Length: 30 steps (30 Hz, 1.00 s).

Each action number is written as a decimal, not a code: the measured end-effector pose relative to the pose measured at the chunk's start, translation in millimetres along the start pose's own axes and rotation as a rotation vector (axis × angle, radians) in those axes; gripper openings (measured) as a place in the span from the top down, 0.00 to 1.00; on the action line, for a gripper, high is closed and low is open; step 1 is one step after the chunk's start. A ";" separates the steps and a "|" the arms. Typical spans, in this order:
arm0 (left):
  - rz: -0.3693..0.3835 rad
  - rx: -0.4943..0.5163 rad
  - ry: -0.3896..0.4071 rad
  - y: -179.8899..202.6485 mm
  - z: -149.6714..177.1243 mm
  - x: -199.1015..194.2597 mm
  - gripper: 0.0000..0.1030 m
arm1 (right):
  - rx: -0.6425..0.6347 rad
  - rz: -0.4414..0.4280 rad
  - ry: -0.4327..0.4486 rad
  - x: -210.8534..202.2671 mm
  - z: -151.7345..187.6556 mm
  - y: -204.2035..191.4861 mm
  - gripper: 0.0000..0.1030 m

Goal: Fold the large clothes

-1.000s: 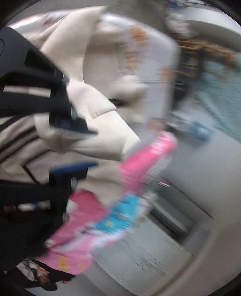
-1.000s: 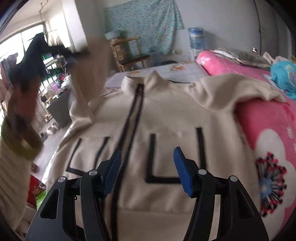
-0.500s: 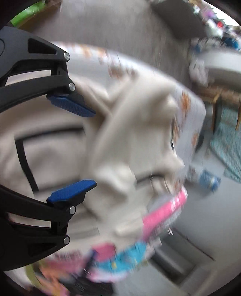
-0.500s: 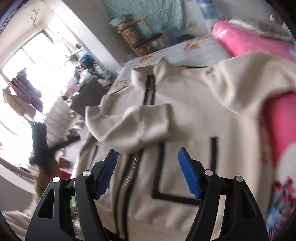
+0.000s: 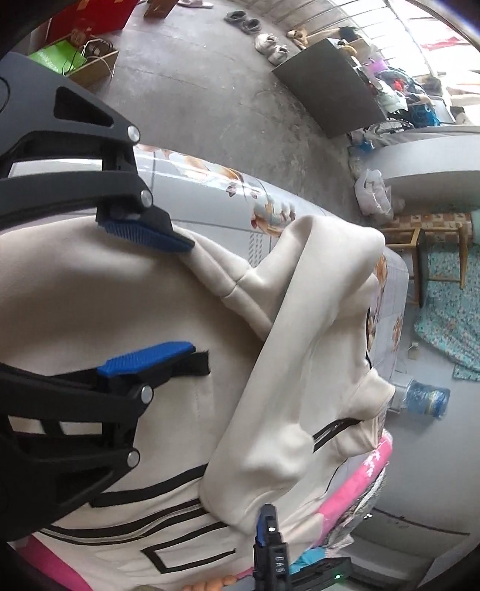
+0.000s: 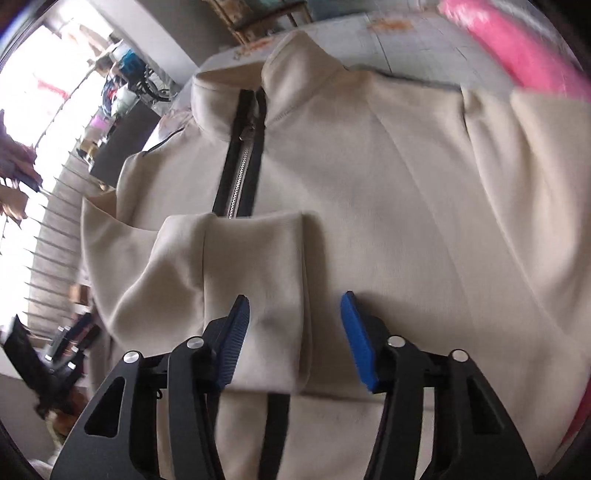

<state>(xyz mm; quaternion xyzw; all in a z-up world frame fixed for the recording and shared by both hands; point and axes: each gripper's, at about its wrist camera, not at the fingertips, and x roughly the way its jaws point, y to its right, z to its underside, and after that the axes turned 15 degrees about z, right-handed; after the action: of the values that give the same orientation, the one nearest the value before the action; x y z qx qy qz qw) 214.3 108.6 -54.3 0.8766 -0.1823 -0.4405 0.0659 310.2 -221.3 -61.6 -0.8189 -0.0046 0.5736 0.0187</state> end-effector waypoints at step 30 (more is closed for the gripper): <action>-0.054 0.004 0.039 -8.1 -2.9 10.0 0.80 | 0.204 0.123 0.146 -30.1 7.0 91.7 0.95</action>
<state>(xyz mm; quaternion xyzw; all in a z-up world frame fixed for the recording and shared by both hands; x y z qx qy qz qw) 224.3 112.2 -62.3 0.8897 -0.1580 -0.4247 0.0559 292.0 -313.6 -39.0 -0.8512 0.1053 0.5098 0.0669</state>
